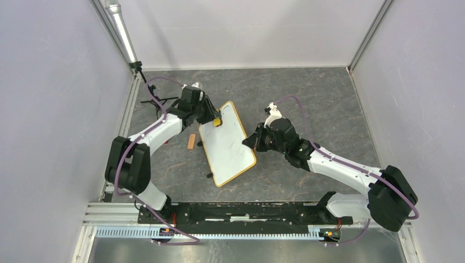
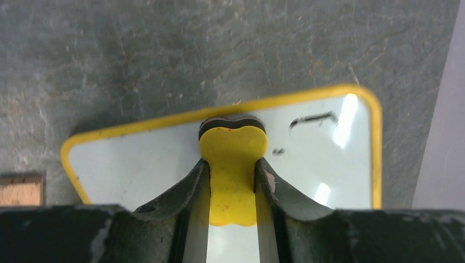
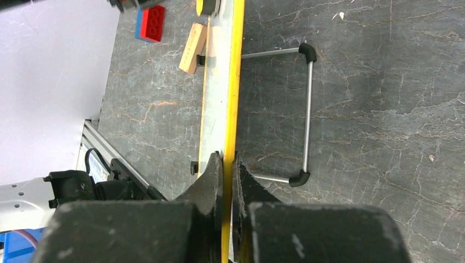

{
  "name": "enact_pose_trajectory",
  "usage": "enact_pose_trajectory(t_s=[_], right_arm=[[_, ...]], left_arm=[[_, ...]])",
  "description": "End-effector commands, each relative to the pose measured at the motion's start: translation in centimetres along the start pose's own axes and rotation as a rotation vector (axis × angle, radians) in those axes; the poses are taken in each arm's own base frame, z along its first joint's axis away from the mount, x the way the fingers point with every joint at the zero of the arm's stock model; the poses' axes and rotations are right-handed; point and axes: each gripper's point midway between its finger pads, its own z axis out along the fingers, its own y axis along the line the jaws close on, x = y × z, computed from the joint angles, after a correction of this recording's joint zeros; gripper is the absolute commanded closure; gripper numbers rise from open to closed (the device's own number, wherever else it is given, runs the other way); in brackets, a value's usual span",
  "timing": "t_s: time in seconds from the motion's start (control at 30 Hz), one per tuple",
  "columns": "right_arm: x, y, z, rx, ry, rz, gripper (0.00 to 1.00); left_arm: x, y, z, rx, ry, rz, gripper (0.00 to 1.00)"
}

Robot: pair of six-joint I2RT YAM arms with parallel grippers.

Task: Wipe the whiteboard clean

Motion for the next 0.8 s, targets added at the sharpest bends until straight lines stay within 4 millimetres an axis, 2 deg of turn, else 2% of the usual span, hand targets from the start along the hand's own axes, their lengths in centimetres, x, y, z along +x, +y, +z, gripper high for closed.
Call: enact_pose_trajectory(t_s=[0.0,0.1,0.17,0.23,0.3,0.47,0.6,0.67,0.77], right_arm=[[0.7,3.1,-0.2,-0.127,0.055,-0.101,1.00],[0.6,3.2,-0.2,-0.125,0.053,-0.104,1.00],[0.5,3.1,-0.3,-0.123,0.052,-0.104,1.00],[0.4,3.3,-0.2,-0.126,0.051,-0.104,1.00],[0.4,3.3,-0.2,-0.128,0.051,-0.103,1.00],[0.5,3.4,-0.3,-0.133,0.055,-0.106,1.00],[0.5,3.3,-0.3,-0.127,0.052,-0.109,1.00],[0.5,3.3,-0.3,-0.128,0.053,-0.110,1.00],[0.6,3.3,-0.3,-0.130,0.056,-0.108,1.00]], left_arm=[[-1.0,-1.6,1.8,-0.003,0.036,0.049,0.81],[-3.4,-4.6,1.8,0.054,0.020,0.059,0.81],[-4.1,-6.7,1.5,0.104,0.011,0.060,0.81],[-4.1,-7.9,1.5,0.132,0.010,0.067,0.81],[-3.7,-8.1,1.8,0.144,0.018,0.058,0.81],[-3.1,-4.7,3.3,0.089,0.024,0.025,0.81],[-3.9,0.1,4.0,0.008,0.004,-0.033,0.82],[-4.3,1.7,4.1,-0.032,-0.013,-0.047,0.82],[-4.5,2.1,4.3,-0.053,-0.018,-0.043,0.82]])
